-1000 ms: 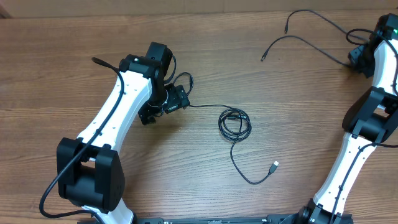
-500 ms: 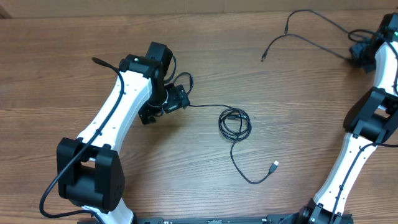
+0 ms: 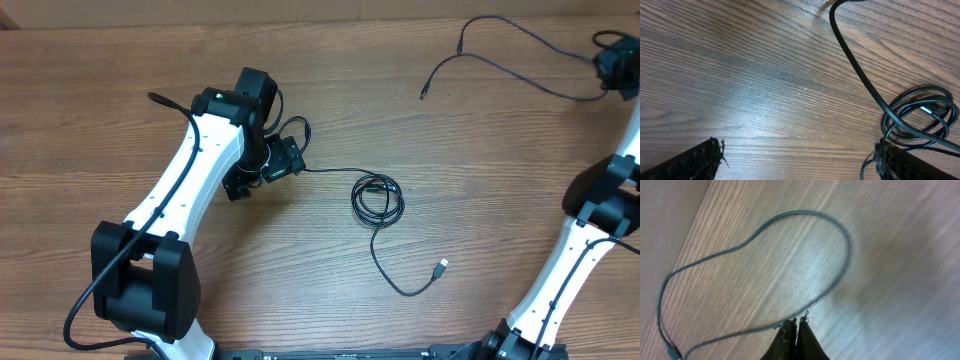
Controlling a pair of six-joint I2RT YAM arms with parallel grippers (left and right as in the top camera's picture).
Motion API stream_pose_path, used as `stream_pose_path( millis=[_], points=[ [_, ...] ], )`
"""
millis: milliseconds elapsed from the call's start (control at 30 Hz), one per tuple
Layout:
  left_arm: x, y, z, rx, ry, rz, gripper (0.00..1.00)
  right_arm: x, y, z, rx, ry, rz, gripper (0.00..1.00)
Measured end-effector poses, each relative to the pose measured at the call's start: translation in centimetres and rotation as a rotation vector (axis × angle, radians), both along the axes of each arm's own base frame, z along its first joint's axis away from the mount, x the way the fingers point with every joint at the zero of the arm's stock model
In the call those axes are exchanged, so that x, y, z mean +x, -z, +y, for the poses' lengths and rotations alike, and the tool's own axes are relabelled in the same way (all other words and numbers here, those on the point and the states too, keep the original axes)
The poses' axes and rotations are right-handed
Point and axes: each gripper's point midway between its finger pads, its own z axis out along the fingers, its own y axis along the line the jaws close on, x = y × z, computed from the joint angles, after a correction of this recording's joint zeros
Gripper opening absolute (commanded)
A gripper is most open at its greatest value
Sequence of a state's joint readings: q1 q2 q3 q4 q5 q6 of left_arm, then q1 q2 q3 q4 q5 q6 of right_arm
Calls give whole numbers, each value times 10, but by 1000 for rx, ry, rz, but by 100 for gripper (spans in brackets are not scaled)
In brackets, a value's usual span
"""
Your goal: Untangle cables
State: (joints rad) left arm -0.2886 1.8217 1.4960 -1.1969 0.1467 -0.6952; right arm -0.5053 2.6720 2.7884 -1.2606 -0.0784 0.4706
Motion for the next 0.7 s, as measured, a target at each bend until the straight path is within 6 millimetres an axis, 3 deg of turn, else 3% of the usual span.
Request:
stream_pose_path(
  millis=[67,133,333,433,700],
  points=[
    [0,0,0,0,0,0,100,-6,-5,-3,-7,13,11,4],
    [0,0,0,0,0,-1,100,-11,3,-2,5,23,39,4],
    [0,0,0,0,0,0,100,-28,70,8,70,34,166,4],
    [0,0,0,0,0,0,100,-31,91,10,80,36,184,4],
    [0,0,0,0,0,0,100,-19,98,3,56,38,129,4]
  ],
)
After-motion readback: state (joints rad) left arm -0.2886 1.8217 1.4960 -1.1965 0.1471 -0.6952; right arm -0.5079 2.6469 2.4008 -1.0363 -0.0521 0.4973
